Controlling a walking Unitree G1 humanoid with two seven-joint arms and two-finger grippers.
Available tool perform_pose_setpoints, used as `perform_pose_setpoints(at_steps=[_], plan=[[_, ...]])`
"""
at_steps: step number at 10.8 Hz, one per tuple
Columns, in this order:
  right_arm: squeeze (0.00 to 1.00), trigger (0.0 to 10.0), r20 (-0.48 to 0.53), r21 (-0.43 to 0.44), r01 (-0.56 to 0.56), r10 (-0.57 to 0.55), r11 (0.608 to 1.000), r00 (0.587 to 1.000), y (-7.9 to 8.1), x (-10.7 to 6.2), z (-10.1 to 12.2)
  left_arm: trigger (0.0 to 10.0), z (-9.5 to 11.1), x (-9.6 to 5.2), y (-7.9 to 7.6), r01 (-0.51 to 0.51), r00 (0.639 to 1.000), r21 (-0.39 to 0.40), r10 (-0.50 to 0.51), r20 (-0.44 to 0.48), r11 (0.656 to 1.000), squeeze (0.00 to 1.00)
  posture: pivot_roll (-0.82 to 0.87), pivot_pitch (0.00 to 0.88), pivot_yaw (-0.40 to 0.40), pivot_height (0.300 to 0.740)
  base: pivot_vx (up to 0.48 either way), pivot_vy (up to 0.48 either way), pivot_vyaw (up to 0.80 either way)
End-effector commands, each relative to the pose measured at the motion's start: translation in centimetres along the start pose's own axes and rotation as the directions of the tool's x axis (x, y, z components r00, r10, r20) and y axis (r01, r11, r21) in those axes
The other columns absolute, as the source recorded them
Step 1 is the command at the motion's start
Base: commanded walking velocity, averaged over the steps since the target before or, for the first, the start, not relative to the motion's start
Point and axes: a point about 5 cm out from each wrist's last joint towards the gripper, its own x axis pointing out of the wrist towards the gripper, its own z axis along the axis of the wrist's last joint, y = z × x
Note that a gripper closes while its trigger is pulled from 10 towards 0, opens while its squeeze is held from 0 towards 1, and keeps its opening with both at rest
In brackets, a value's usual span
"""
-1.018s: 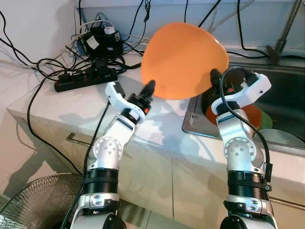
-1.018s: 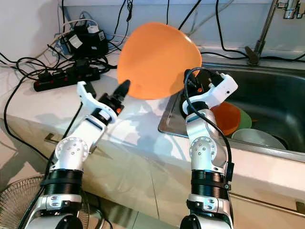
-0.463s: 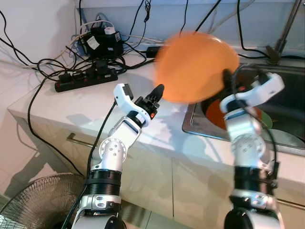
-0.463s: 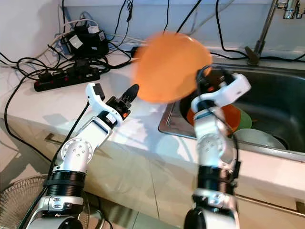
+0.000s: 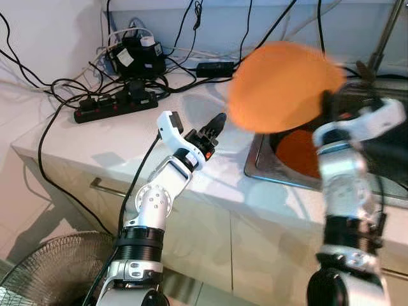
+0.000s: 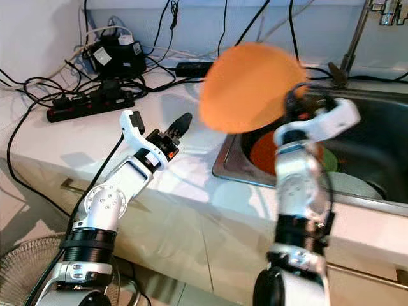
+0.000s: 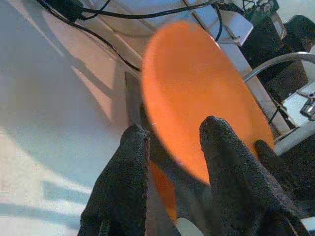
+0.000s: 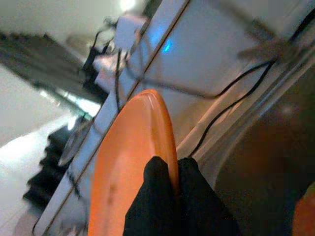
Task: Kitchen organization
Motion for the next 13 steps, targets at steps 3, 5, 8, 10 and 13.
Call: perform_pose_setpoints(at_steps=[3,5,8,10,13], plan=[[0.00,0.0,0.149,-0.049,0.106,-0.097,0.993,0.984,-1.3,0.6,3.2,10.0,-0.1,-0.4,0.5,-0.005,0.995,0.308,0.034,-0.089,0.951,0.00,0.06,0.000,0.142,0.740,0.000,0.000,0.00],[0.00,10.0,0.232,-0.228,0.212,-0.159,0.950,0.960,-2.7,0.5,4.7,10.0,-0.8,-1.3,2.0,0.040,0.973,0.586,0.103,-0.208,0.809,0.00,0.06,0.000,0.142,0.740,0.000,0.000,0.00],[0.00,10.0,0.276,-0.502,0.295,-0.172,0.813,0.946,-3.3,0.5,4.7,10.0,-1.6,-1.9,2.2,0.073,0.961,0.642,0.117,-0.249,0.763,0.00,0.07,0.000,0.139,0.740,0.000,0.000,0.00],[0.00,10.0,0.219,-0.596,0.282,-0.185,0.752,0.958,-3.7,0.6,3.3,10.0,-1.9,-2.0,2.1,0.104,0.956,0.659,0.107,-0.272,0.745,0.00,0.06,0.000,0.139,0.740,0.000,0.000,0.00],[0.00,10.0,0.036,-0.669,0.227,-0.274,0.708,0.961,-5.1,0.4,-0.1,10.0,-2.1,-2.0,2.1,0.107,0.955,0.663,0.109,-0.276,0.741,0.00,0.07,0.000,0.137,0.740,0.000,0.000,0.00]])
